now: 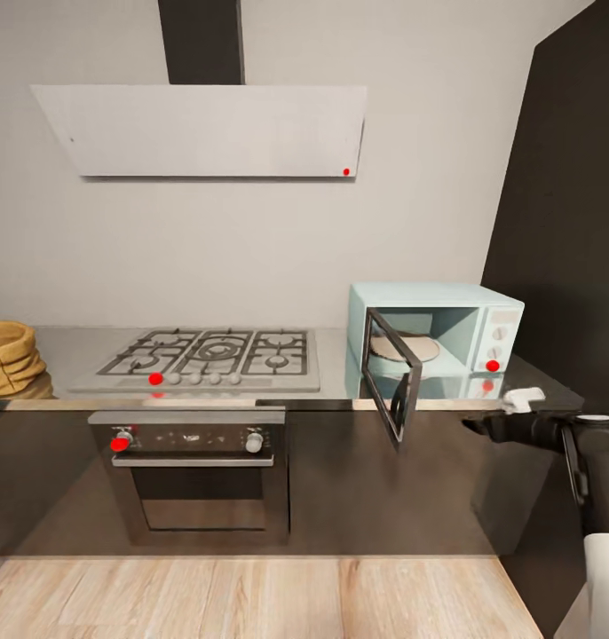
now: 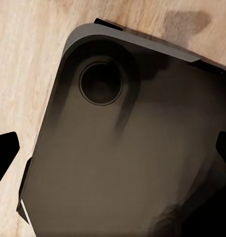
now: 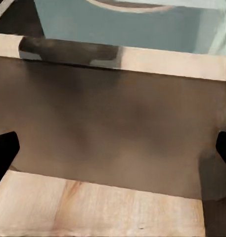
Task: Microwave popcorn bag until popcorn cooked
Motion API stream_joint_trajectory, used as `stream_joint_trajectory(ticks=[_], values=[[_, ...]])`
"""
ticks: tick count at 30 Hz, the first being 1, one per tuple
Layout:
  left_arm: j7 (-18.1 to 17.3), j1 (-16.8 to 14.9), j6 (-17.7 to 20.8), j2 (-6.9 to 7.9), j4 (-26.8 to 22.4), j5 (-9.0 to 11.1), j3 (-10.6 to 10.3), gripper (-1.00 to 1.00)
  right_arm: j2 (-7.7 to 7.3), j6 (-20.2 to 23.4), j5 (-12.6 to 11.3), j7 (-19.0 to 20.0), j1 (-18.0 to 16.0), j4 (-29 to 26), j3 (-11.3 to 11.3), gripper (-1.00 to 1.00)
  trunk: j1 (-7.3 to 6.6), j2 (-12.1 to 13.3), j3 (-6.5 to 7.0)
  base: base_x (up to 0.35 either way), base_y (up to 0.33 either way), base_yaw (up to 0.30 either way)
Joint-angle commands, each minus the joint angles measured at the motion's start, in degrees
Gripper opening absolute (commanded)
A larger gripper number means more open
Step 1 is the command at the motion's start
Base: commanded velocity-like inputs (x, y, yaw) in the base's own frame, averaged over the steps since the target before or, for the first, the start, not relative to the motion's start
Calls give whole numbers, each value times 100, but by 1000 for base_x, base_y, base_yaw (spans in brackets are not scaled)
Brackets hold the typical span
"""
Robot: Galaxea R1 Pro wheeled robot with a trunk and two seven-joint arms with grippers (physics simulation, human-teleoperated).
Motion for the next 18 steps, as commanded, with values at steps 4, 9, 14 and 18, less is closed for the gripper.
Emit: stream_joint_trajectory(ticks=[4,9,14,18], values=[[1,1,-11,-1,-5,31,-8,100,3,-113,198,-422,-6,1072,-284,100,0,-3,-5,-1,1,0],[1,3,-11,-1,-7,31,-8,100,55,-1173,208,-1085,-7,2943,-291,100,0,-3,-5,0,0,0],[1,0,-11,-1,-6,33,-7,100,95,-2472,210,-2085,-6,5716,-280,100,0,-3,-5,0,0,0],[1,-1,-11,-1,-5,32,-8,100,140,-3027,199,-3639,104,7006,-275,100,0,-3,-5,0,0,0]])
